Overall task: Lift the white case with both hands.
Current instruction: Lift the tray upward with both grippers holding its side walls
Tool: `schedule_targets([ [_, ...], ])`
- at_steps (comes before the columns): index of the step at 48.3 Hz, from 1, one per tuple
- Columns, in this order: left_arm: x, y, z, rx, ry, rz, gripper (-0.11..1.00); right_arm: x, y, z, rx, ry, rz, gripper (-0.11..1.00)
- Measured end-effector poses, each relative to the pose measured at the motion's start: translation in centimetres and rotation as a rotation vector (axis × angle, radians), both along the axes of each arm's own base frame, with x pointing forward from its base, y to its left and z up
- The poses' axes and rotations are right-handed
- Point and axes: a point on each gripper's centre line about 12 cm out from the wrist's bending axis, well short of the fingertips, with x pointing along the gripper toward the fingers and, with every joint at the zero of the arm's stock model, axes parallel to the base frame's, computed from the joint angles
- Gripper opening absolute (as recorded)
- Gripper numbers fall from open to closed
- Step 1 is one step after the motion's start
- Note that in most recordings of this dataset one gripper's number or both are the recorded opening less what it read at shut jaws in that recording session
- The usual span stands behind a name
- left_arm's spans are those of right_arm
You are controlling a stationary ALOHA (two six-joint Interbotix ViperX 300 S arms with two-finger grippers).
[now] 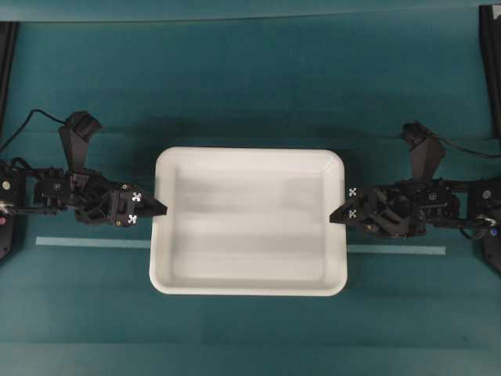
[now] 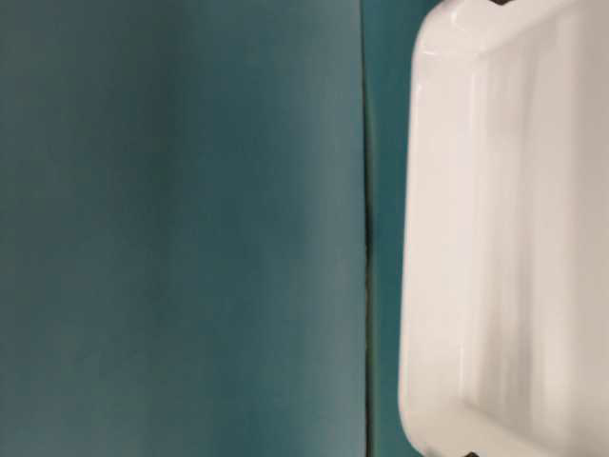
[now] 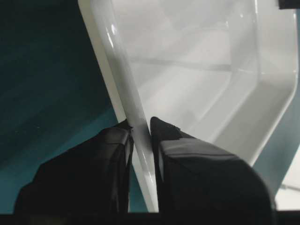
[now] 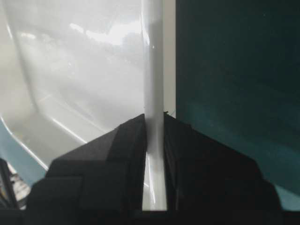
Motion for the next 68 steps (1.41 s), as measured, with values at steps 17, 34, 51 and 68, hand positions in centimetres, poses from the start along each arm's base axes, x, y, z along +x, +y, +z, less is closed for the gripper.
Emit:
schedule_targets([
  [17,0.3,0.1,3.2,-0.032,-0.071,0.023,0.11,-0.7,-0.2,3.4,0.031,-0.021,0.002,0.10],
  [34,-0.2,0.1,8.2,-0.046,-0.087,0.037,0.11,-0.8,0.1,7.3,0.049,-0.081,0.028,0.10],
  [51,-1.1,0.1,12.6,-0.044,-0.193,0.040,0.11,-0.9,0.4,11.4,0.056,-0.143,0.057,0.10],
  [68,-0.4,0.1,15.7,-0.056,-0.222,0.044,0.11,-2.3,0.7,16.3,0.057,-0.225,0.092,0.10],
])
